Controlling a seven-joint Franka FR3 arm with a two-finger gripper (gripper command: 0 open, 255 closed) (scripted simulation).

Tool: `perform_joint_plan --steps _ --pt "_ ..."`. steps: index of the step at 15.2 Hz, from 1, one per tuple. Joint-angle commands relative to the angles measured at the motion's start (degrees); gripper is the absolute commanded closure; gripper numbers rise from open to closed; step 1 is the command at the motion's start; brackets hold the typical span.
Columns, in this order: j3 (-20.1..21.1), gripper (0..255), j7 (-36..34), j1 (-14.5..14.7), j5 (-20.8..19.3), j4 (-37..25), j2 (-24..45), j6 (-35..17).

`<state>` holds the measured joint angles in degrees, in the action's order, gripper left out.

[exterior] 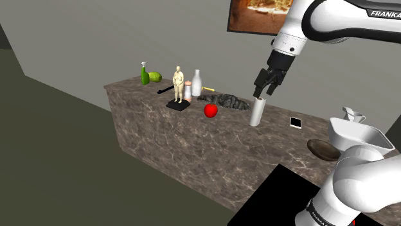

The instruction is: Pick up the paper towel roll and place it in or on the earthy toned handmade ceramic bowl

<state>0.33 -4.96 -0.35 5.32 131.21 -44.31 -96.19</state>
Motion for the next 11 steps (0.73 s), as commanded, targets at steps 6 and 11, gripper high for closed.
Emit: perform_joint_plan --steps 6,11 --pt "-4.46 0 5.56 -1.74 -3.15 0.31 5.05 -4.21" --pt "-8.84 0 10.93 -3.26 -5.64 -0.98 11.43 -8.42"
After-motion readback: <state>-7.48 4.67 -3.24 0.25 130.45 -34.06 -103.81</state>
